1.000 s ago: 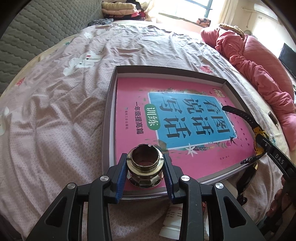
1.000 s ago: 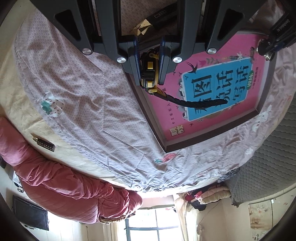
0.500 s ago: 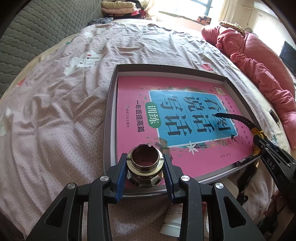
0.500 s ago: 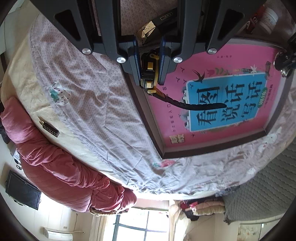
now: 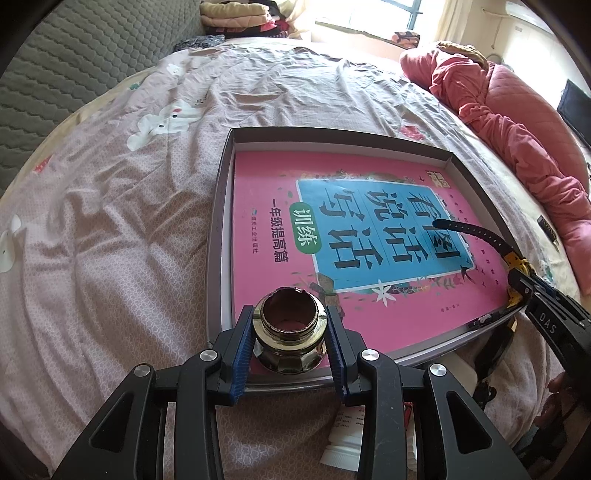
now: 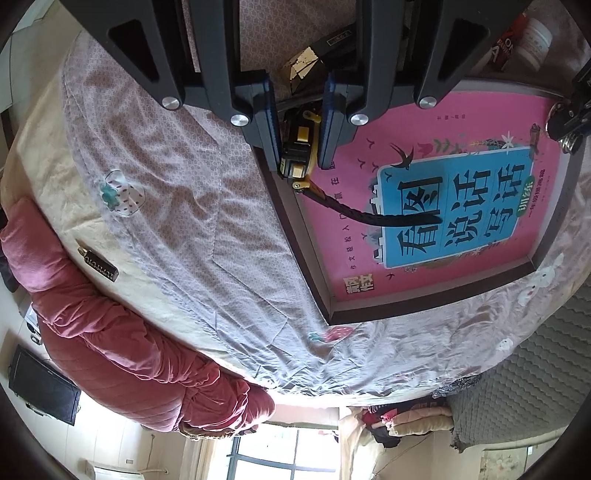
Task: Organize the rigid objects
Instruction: 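Lower the tape measure into the tray corner and open the right gripper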
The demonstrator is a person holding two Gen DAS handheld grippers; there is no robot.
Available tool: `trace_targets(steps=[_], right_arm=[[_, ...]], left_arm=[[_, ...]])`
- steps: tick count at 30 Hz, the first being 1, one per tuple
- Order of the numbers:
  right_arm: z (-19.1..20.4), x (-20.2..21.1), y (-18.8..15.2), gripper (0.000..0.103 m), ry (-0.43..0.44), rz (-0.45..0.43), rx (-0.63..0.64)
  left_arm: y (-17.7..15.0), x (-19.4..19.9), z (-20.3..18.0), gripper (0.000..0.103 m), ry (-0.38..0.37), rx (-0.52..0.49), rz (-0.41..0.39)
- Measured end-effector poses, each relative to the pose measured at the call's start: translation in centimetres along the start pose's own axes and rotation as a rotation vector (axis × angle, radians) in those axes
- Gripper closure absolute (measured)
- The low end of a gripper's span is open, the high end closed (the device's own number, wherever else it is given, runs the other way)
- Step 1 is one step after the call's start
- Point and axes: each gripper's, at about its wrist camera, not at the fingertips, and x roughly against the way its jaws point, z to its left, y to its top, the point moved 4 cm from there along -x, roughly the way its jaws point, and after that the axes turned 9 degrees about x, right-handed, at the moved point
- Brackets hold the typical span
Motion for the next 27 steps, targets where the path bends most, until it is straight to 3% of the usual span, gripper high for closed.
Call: trace_targets(steps=[17, 22, 27], right_arm=[[-1.0, 1.9, -0.6, 0.073, 0.061, -0.052, -0.032], [-1.6, 2.3, -1.0, 0.057, 0.081, -0.038, -0.075], [-2.8, 2.9, -1.7, 0.056, 0.087, -0.038, -0.112]], left_arm=[[-0.1, 0.1, -0.1, 0.066, 0.0, -0.001, -0.002], [-0.2, 0.3, -0.1, 0.066, 0.002, -0.012, 0.0], [-0.2, 0.6, -0.1, 0.065, -0.005, -0.007, -0.003]])
